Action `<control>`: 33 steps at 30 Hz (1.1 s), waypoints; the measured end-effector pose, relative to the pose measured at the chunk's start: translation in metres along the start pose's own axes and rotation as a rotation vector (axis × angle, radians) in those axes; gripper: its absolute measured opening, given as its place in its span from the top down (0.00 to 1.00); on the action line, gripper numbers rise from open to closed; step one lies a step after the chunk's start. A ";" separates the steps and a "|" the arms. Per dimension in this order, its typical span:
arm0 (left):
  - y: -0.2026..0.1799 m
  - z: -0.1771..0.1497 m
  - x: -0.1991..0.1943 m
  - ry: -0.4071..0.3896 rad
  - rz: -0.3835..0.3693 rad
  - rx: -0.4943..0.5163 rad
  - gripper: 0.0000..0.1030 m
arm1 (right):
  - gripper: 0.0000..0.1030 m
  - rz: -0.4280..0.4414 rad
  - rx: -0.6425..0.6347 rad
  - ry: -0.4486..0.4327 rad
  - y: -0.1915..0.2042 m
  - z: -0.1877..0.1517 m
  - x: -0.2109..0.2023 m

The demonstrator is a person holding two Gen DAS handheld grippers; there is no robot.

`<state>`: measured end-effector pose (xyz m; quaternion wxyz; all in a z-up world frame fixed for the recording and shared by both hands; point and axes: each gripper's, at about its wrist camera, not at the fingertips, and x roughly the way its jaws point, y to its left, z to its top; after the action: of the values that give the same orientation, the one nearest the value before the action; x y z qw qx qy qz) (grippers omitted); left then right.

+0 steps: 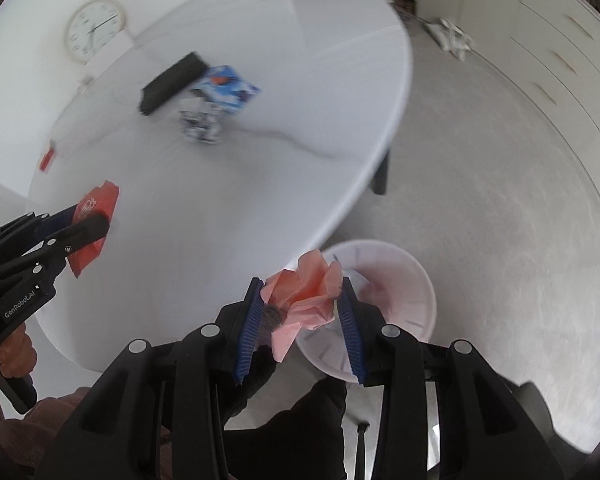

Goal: Collect trash
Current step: 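Carry the wrapper and pink paper to the bin and release both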

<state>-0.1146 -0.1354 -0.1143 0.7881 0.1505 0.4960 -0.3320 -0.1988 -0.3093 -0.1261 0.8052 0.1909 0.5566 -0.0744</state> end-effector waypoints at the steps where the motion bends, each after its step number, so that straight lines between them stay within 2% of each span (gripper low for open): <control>1: -0.011 0.001 0.003 0.006 -0.010 0.016 0.73 | 0.63 -0.004 0.022 -0.002 -0.014 -0.006 -0.003; 7: -0.081 0.013 0.032 0.059 -0.086 0.107 0.73 | 0.61 -0.022 0.100 -0.007 -0.067 -0.030 -0.011; 13: -0.127 0.006 0.071 0.138 -0.141 0.168 0.72 | 0.61 -0.015 0.110 0.004 -0.100 -0.042 -0.008; 16: -0.141 0.003 0.084 0.166 -0.157 0.168 0.66 | 0.61 -0.004 0.108 0.013 -0.109 -0.043 -0.005; 21: -0.146 0.006 0.080 0.132 -0.137 0.107 0.31 | 0.61 0.007 0.090 0.025 -0.120 -0.043 -0.002; 26: -0.148 0.007 0.076 0.123 -0.110 0.079 0.27 | 0.61 0.019 0.063 0.037 -0.121 -0.041 0.002; 33: -0.129 0.006 0.063 0.087 -0.054 0.034 0.11 | 0.60 0.052 0.011 0.062 -0.110 -0.040 0.020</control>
<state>-0.1792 -0.2569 -0.1551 0.7539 0.1645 0.5280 -0.3547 -0.2627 -0.3924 -0.1816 0.7882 0.2119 0.5756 -0.0508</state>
